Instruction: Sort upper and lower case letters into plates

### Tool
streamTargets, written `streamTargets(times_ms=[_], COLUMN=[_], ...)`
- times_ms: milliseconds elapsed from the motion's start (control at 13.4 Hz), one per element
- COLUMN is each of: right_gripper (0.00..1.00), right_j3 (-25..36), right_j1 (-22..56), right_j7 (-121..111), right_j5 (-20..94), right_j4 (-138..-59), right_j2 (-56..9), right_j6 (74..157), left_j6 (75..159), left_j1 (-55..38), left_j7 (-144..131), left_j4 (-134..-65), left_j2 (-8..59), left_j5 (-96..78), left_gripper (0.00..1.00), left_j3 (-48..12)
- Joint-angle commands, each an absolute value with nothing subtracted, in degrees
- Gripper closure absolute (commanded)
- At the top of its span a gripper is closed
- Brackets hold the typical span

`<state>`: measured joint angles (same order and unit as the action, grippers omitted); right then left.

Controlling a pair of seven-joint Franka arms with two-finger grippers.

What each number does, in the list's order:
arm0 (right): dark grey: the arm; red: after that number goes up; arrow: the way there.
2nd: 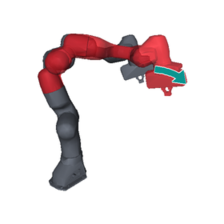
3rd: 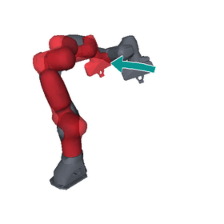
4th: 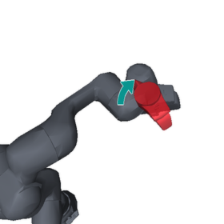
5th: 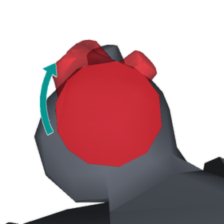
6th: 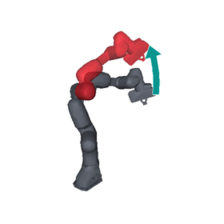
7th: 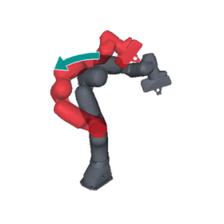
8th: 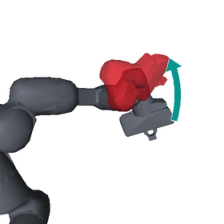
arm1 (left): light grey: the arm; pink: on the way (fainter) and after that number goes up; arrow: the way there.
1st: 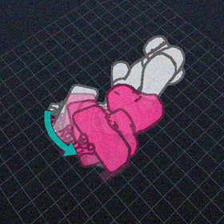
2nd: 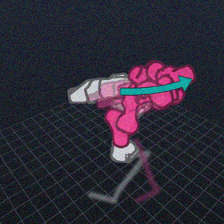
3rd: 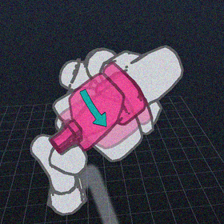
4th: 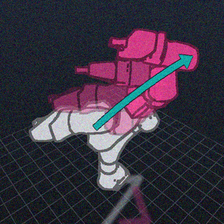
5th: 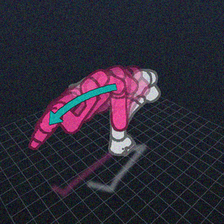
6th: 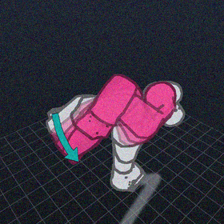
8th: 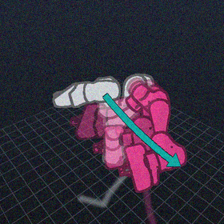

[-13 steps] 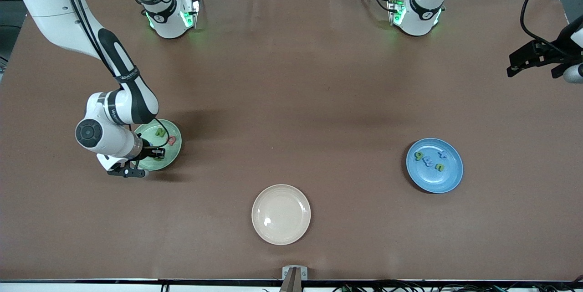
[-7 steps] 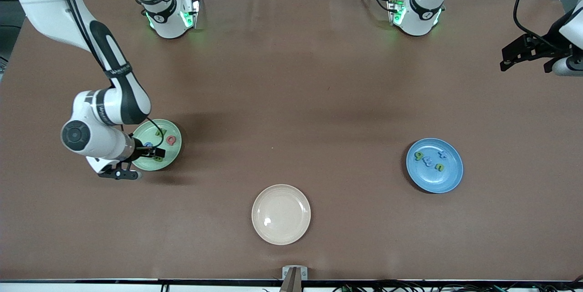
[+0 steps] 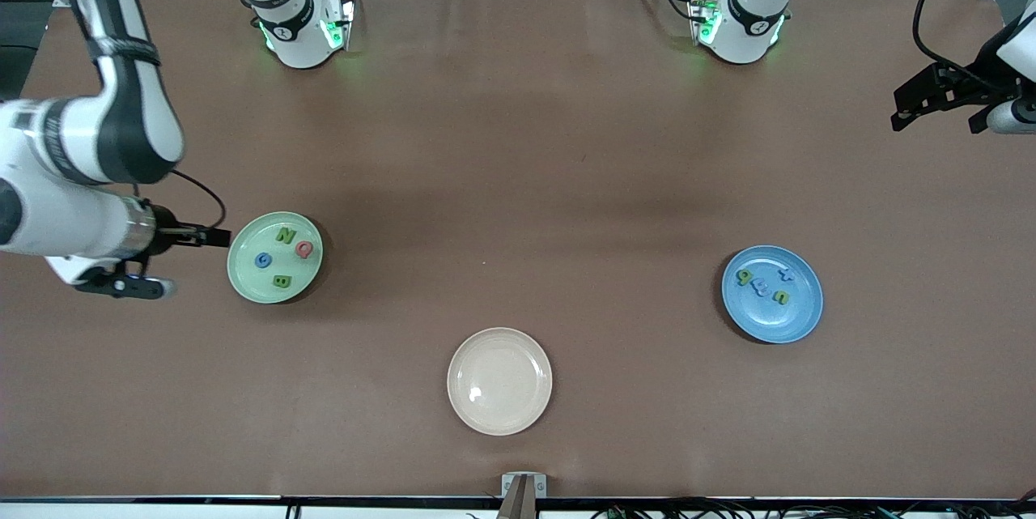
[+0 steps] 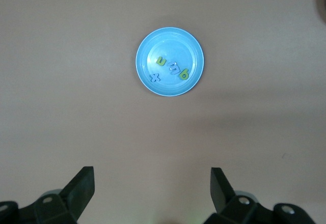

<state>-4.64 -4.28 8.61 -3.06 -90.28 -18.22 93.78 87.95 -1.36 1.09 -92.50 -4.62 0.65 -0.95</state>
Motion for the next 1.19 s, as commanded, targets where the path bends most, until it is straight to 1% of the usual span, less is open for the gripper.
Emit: streamTargets(times_ms=[0,149,372,446,595,818,967,1116], right_gripper=[0.0,0.0,0.0,0.0,0.0,0.0,0.0,0.0], right_j3=[-5.4,-5.4,-5.3,-5.2,-5.4,-5.6,-5.6,-5.4], right_j1=[-5.5,-5.8,-5.7,-6.0,-6.7,-6.9,-6.8,-6.4], right_j7=[8.4,8.7,8.6,8.8,9.0,8.4,3.5,1.8], right_j5=[-4.0,-4.1,-4.3,-4.3,-0.8,0.3,0.3,0.0], right_j4=[-83.6,-79.7,-77.9,-77.7,-78.3,-78.4,-78.6,-80.9], right_j2=[-19.1,-19.5,-19.5,-19.7,-19.9,-19.1,-18.6,-16.3], right_j6=[89.3,88.9,88.9,89.0,88.5,87.6,87.2,87.8], left_j6=[88.7,88.2,87.7,87.7,88.0,88.0,87.9,87.2], left_j1=[-1.2,-1.4,-1.5,-1.8,-2.0,-1.3,-1.3,-1.5], left_j7=[1.7,1.6,0.8,0.6,0.2,0.0,0.0,0.0], left_j4=[-93.5,-93.6,-93.3,-93.2,-93.0,-93.0,-93.2,-93.2], left_j2=[-5.2,-5.3,-5.2,-4.9,-4.2,-4.0,-4.1,-4.4], left_j5=[0.7,0.5,0.6,0.0,-0.1,0.1,0.7,0.7], left_gripper=[0.0,0.0,0.0,0.0,0.0,0.0,0.0,0.0], left_j3=[-1.1,-1.4,-1.5,-1.6,-2.2,-2.9,-2.8,-2.9])
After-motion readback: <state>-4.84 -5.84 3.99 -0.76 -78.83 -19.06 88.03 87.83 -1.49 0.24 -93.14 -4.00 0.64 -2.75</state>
